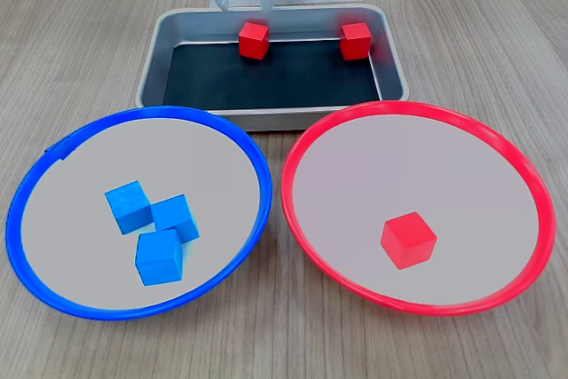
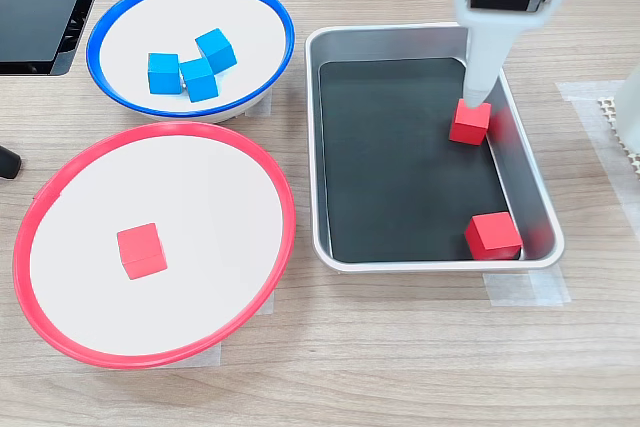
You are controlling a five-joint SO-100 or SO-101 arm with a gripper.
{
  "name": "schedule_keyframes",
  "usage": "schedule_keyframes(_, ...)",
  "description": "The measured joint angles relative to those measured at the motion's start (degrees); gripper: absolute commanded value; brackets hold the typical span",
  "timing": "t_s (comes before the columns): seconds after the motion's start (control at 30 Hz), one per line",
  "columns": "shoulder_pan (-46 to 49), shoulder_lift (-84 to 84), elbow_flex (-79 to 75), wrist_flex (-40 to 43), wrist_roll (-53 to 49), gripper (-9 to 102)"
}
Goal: Move six blocks tray to matching dishes
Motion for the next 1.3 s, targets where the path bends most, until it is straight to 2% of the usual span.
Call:
schedule_keyframes(0.37, -1.05, -0.35, 9.14, -11.51, -0.26, 16)
schedule_keyframes(0.47, -1.14, -1.14, 11.25, -14.77, -0.26, 0)
schedule_keyframes(0.6, -2.46, -1.32, 12.39, -17.40, -0.26, 0)
schedule_keyframes(0.7, -4.13, -1.32, 10.55, -16.26, 1.05, 0)
schedule_keyframes(0.8, -9.49, -2.55, 2.90, -14.24, 12.30, 0)
schedule_keyframes(0.83, -13.01, -4.22, -3.16, -14.06, 21.36, 0)
schedule_keyframes(0.9, -16.17, -7.56, -10.46, -14.24, 31.20, 0)
schedule_keyframes(1.03, -22.32, -16.79, -25.84, -18.37, 51.77, 0)
schedule_keyframes(1.1, -23.91, -21.62, -29.88, -23.29, 58.54, 0)
schedule_keyframes(1.2, -26.37, -26.02, -31.20, -30.23, 62.40, 1)
schedule_keyframes(1.27, -28.04, -28.04, -31.20, -33.66, 63.11, 15)
schedule_keyframes(1.3, -28.30, -28.83, -31.20, -34.45, 63.19, 18)
